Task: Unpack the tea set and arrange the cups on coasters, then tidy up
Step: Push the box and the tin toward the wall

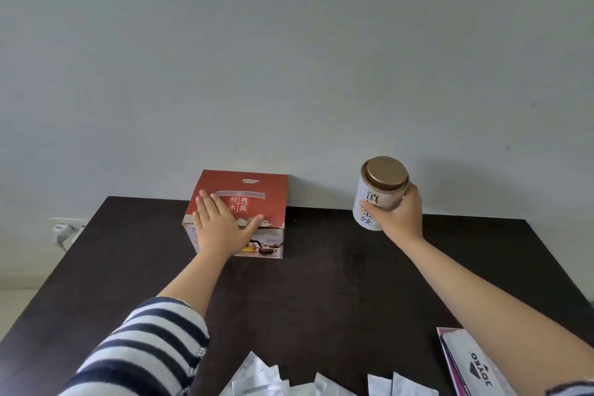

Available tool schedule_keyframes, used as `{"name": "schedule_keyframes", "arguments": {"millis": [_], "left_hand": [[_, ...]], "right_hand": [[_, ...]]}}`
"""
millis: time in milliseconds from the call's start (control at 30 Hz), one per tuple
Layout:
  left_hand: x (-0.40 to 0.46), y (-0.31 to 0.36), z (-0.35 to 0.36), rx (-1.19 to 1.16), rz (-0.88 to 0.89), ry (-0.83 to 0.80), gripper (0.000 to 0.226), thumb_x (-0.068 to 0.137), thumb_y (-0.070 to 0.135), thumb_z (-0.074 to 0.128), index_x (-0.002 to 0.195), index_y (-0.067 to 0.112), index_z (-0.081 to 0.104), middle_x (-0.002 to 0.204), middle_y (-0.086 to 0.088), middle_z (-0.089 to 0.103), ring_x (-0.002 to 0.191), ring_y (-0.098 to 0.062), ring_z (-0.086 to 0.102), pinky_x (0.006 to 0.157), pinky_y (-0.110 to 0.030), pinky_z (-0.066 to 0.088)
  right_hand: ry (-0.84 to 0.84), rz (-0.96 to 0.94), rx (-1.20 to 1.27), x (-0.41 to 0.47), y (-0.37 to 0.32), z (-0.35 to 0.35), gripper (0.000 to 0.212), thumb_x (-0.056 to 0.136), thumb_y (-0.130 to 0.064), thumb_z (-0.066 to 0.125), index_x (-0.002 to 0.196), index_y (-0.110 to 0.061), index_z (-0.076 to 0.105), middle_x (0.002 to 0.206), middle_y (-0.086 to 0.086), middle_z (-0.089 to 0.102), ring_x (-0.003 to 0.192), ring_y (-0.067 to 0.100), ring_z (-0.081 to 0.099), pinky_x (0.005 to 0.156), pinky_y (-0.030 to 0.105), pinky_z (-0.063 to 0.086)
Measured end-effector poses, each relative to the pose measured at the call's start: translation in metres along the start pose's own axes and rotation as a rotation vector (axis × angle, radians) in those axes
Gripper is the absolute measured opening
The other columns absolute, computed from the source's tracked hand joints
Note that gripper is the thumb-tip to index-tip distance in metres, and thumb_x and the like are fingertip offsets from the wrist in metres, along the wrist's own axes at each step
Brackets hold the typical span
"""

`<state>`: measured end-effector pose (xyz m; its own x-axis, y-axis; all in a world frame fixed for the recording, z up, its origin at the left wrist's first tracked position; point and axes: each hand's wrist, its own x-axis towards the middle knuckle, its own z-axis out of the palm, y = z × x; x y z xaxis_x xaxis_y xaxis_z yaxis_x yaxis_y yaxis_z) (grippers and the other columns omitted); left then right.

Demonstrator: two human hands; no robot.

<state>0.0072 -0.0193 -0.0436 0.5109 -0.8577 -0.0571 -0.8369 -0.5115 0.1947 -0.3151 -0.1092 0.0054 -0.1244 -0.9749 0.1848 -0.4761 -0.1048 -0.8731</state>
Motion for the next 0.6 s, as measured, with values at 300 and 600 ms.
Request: {"name": "schedule_keyframes", "arguments": {"millis": [300, 600], "left_hand": [[-0.001, 0.004, 0.003, 0.031, -0.017, 0.027, 0.125, 0.065, 0.091, 0.014, 0.148, 0.0, -0.006, 0.157, -0.02, -0.01, 0.145, -0.034, -0.007, 0.117, -0.046, 0.005], [0.003, 0.001, 0.013, 0.021, -0.014, 0.094, 0.129, 0.062, 0.094, 0.011, 0.148, -0.002, 0.003, 0.157, -0.022, -0.001, 0.145, -0.035, 0.0, 0.116, -0.048, 0.01]], "right_hand": [[0.22, 0.276, -0.125, 0.021, 0.1, -0.079, 0.093, 0.058, -0.024, 0.091, 0.135, -0.011, 0.039, 0.135, 0.009, 0.051, 0.124, 0.03, 0.051, 0.1, 0.043, 0.043], [0.282, 0.411, -0.05, 0.068, 0.136, -0.081, 0.095, 0.061, -0.022, 0.089, 0.138, -0.01, 0.036, 0.138, 0.009, 0.05, 0.127, 0.03, 0.049, 0.104, 0.043, 0.041]]}}
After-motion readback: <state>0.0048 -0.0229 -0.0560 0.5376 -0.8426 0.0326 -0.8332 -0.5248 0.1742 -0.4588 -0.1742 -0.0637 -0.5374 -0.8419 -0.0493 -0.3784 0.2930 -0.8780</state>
